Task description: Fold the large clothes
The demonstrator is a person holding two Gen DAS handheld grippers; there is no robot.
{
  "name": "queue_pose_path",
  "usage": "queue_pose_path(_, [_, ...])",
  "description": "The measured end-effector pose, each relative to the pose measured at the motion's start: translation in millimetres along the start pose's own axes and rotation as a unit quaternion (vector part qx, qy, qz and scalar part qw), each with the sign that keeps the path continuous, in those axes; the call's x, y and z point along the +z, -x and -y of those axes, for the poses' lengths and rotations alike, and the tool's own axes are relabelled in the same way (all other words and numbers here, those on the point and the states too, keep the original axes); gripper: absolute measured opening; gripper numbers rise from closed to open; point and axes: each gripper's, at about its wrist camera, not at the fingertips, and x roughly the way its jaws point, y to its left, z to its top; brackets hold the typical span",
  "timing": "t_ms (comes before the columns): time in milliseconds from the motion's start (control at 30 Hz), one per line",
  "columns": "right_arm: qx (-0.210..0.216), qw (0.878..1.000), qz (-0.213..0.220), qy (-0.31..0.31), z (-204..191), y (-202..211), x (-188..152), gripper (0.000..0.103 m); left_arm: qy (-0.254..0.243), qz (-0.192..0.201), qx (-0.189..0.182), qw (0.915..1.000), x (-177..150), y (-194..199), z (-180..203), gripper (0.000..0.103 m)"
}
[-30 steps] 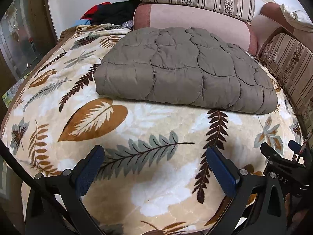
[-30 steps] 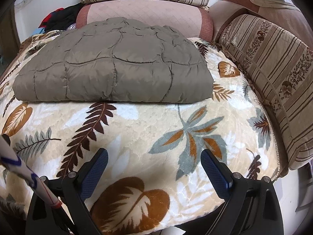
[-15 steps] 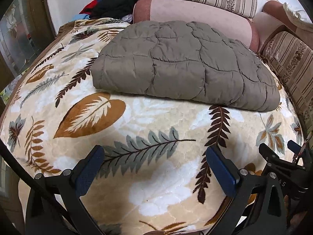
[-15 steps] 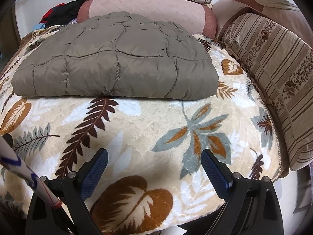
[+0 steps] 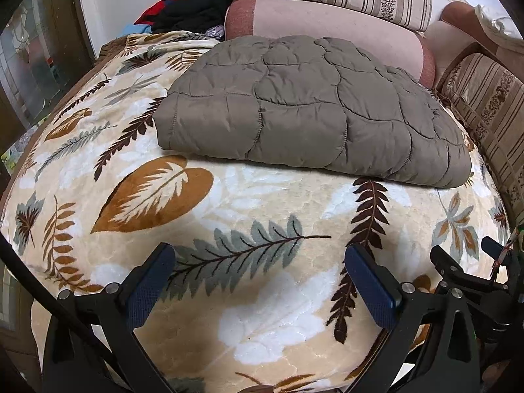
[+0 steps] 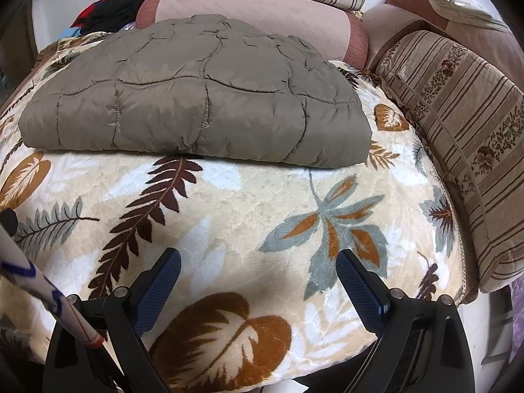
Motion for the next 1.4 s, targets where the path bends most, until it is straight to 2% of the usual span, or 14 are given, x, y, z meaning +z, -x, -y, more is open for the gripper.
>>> queue_pose_path(1400, [0.013, 1.0, -0.014, 0.006, -6.5, -10.7, -2.6, 0.098, -0.002, -0.018, -0.005, 0.9998, -1.7, -10.0, 2.6, 0.103])
